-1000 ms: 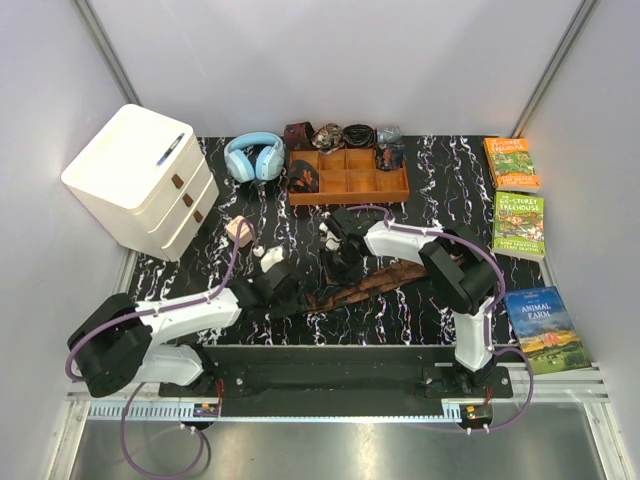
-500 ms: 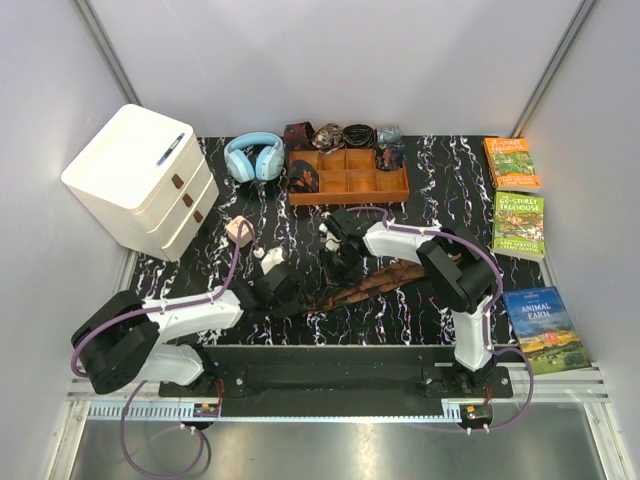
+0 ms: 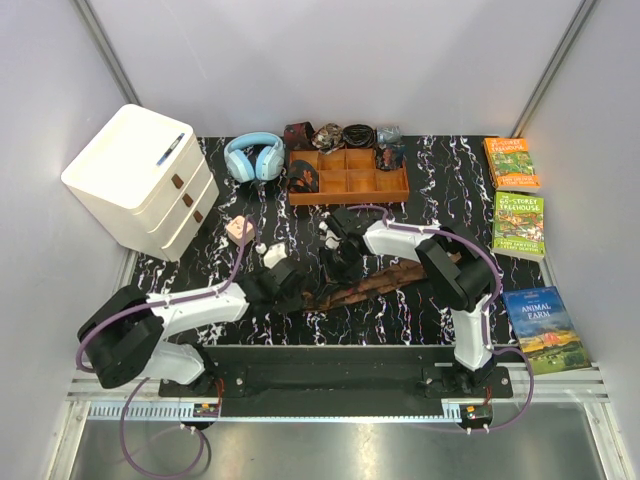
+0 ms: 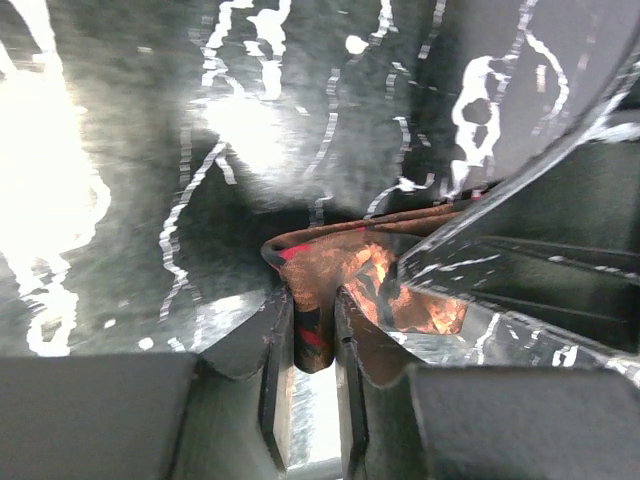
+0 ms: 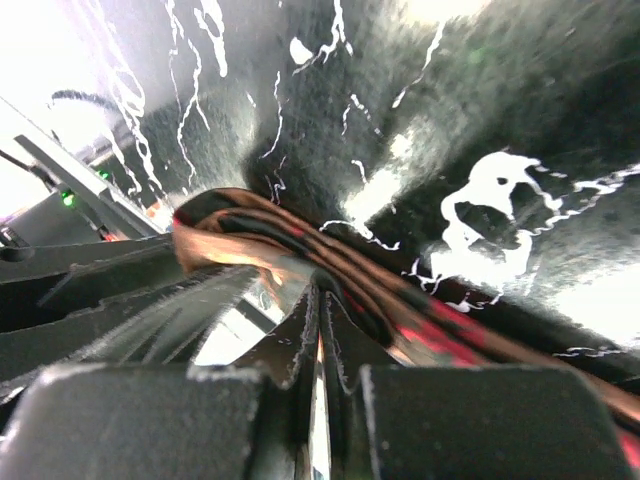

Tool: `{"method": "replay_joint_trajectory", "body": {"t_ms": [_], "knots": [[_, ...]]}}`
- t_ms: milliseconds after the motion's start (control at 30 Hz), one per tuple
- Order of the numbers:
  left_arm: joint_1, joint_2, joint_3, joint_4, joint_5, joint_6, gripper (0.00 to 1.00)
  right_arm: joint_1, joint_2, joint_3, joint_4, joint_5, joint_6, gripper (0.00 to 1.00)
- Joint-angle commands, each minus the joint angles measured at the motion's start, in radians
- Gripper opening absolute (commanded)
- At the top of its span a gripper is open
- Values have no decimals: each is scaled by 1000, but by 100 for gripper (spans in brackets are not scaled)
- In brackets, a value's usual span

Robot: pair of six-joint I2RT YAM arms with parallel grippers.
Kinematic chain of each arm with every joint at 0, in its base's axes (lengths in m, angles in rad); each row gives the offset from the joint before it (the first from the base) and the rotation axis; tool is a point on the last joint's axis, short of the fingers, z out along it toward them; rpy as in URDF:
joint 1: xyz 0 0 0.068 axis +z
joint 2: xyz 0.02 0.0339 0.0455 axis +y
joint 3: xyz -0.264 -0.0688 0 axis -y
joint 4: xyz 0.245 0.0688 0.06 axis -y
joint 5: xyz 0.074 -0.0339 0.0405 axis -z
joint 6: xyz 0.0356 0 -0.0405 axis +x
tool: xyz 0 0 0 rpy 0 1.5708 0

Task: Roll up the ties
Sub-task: Roll the tie at the center of the board.

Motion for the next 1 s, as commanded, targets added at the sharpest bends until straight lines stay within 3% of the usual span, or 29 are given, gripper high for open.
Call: {"method": "replay_joint_trajectory", "body": {"t_ms": [0,200,533,700,967], "knots": [[7,-40,49,-234,-100,35,17,-24,-55,29,-14,88,-24,7],[6,-74,101,-371,-128,72,15,-54,-123,64,-12,227,-9,9],[6,-104,135,-415,-133,118,15,-47,93,196,-12,231,23,6],[6,-110,153,-437,-139,127,15,13,87,142,-9,254,36,6],[10,-123,173,-498,-183,96,17,42,-72,-74,13,267,79,5]]}}
